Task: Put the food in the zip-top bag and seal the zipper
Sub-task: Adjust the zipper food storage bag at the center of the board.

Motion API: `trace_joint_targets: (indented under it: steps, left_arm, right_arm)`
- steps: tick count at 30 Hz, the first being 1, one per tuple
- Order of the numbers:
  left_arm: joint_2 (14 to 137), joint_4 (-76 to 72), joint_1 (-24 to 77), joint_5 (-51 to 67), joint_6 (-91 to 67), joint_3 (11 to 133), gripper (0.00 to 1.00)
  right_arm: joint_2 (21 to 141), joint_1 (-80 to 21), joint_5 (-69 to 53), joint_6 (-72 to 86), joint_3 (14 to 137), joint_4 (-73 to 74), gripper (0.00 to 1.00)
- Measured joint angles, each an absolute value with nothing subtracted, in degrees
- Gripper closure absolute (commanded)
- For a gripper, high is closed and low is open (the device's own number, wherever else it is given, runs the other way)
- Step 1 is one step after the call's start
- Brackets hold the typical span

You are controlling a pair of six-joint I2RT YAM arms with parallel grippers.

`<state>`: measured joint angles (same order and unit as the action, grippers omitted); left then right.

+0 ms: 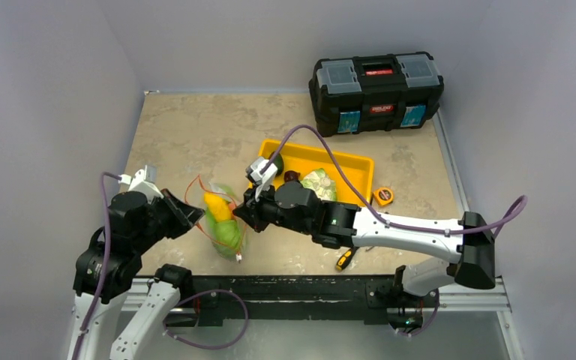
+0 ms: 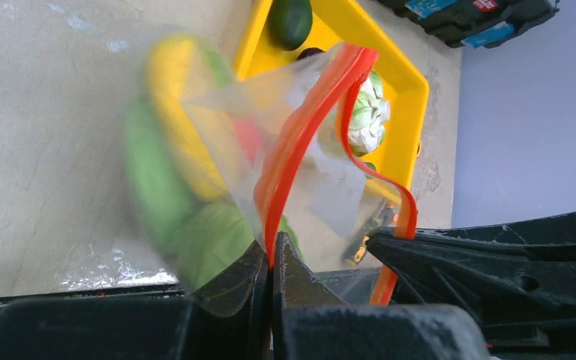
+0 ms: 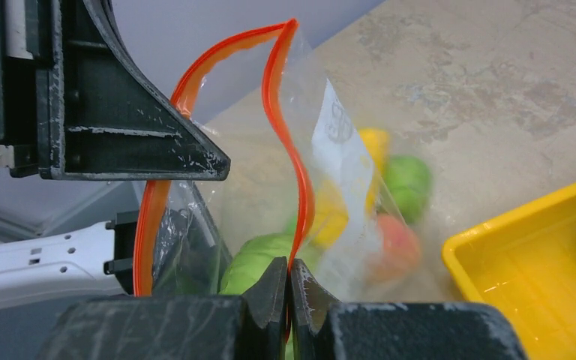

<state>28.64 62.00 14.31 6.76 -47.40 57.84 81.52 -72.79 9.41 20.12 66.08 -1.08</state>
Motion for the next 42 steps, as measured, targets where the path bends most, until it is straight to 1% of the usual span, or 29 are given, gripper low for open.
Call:
trace_joint_targets:
  steps: [7,12,16,19,23,28,31,35,38,42]
  left_arm:
    - [26.06,61.82,14.33,6.68,-47.57,57.74,1.0]
    - [26.35,61.89,14.33,6.87,-47.62,54.06,1.0]
    - [27.0,62.11,14.33,6.81,-47.59,53.32,1.0]
    - [26.76,62.13,14.31,6.15,-47.46,53.32,1.0]
    - [26.48,62.11,14.31,5.58,-47.42,53.32,1.0]
    - [26.5,62.08,14.31,5.02,-47.37,53.32,1.0]
    - [26.5,62.08,14.33,4.62,-47.33,53.32,1.0]
    - [26.5,62.11,14.31,4.25,-47.09,53.32,1.0]
    - [26.5,62.11,14.33,4.19,-46.92,53.32,1.0]
    - [26.5,62.13,14.31,4.1,-46.89,53.32,1.0]
  right_arm:
    - [77.71,-72.79,8.34,20.14,66.11,-2.66,1.0]
    - [79.0,-72.79,8.19,20.14,66.11,-3.53,1.0]
    - [82.06,-72.79,8.38,20.34,66.19,-3.38,0.89]
    - [83.46,-72.79,9.45,20.34,66.63,-2.22,0.77]
    - [83.53,-72.79,10.76,20.03,68.45,0.43,0.63]
    - [82.19,-72.79,12.01,18.68,71.79,3.16,0.48]
    - [80.4,-72.82,15.81,16.69,73.45,4.99,0.4]
    - [77.14,-71.88,23.29,14.46,73.91,6.57,0.31]
    - [75.13,-68.34,26.59,13.8,73.78,6.59,0.26]
    - [75.59,-61.76,31.73,12.97,73.41,6.79,0.25]
